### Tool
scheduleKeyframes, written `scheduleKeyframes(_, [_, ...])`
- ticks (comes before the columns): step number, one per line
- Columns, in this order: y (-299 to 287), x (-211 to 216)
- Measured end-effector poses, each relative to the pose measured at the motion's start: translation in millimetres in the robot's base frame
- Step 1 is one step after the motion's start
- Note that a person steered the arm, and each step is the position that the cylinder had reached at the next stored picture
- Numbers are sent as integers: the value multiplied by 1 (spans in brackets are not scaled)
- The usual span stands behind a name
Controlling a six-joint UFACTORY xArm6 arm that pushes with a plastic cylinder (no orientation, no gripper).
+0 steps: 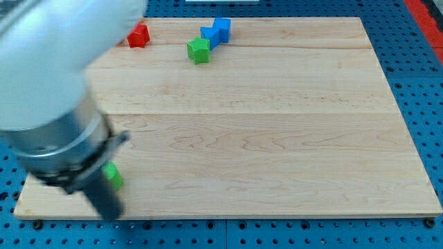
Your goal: Push the green circle into the blue triangle
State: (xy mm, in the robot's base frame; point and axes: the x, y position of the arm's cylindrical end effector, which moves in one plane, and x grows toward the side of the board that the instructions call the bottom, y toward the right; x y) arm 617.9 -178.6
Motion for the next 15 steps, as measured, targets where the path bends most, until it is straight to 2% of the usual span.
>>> scheduleKeyframes(1, [-36, -21])
scheduleKeyframes(2, [-22, -59])
scheduleKeyframes(3, [-1, -27])
scheduleKeyframes(4, [-3, -10])
scheduleKeyframes(5, [43, -49])
scheduleKeyframes(6, [55, -134])
scheduleKeyframes(7, [74, -168])
scheduleKeyframes(8, [1, -155])
scheduleKeyframes(9, [-13, -52])
scheduleKeyframes(10, [25, -15])
scheduleKeyframes(11, [46, -62])
scheduleKeyframes(12, [114, -62])
scheduleKeyframes(13, [131, -78])
scheduleKeyframes(15, [45, -73])
